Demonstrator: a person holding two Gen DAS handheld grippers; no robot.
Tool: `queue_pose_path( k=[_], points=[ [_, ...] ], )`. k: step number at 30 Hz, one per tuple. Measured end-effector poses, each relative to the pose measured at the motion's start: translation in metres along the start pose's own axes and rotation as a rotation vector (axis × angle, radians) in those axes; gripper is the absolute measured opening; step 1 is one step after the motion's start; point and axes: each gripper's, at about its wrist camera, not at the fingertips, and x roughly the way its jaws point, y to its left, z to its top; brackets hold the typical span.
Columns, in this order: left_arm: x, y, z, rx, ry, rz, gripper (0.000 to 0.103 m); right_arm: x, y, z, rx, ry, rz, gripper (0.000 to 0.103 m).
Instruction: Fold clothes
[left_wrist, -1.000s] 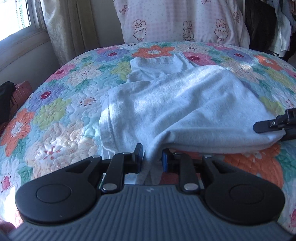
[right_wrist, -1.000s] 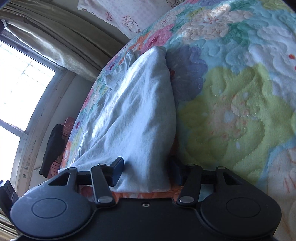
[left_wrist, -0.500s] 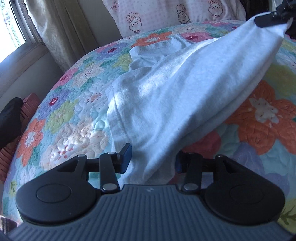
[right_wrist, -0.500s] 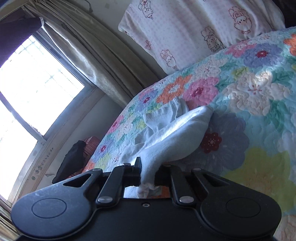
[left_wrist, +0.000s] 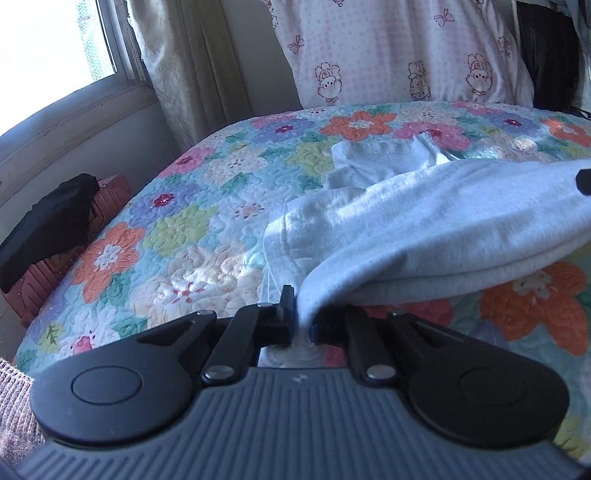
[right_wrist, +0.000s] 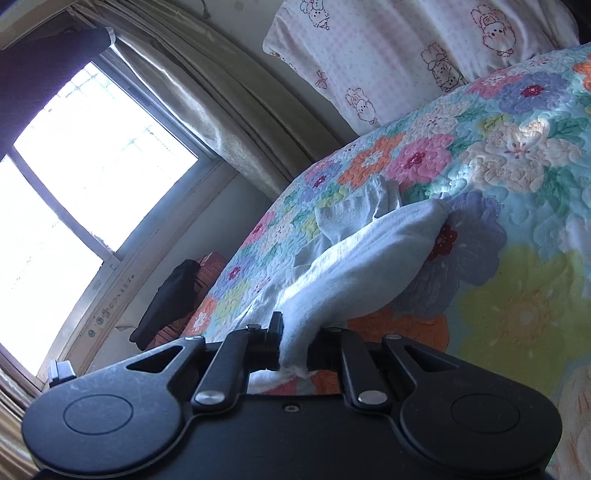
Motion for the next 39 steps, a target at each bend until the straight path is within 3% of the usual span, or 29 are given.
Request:
queue_pose_path(
  k=[9, 14, 25, 32, 39],
  points=[
    [-0.061, 0.034, -0.007, -0.199, -0.027, -0.052, 0.008, -0.042, 0.035, -0.028, 0.054, 0.117, 0.096, 0.014],
    [-0.062, 0.04, 0.013, -0.205, -0.055, -0.068, 0.008, -0.046, 0.043, -0.029, 0.079, 0.162, 0.101, 0.014],
    [-0.004, 0.014, 0.104, 0.047, -0.085, -0.058, 0.008, -0.029, 0.041, 0.024, 0.037, 0.06, 0.016, 0.015],
    [0.024, 0.016, 0.122, -0.043, -0.074, -0.111, 0.009, -0.015, 0.024, 0.051, 0.107, 0.019, 0.018, 0.015],
    [0.099, -0.005, 0.137, -0.021, 0.077, -0.146, 0.009, 0.018, -0.012, 0.067, 0.189, 0.09, -0.064, 0.019]
  ],
)
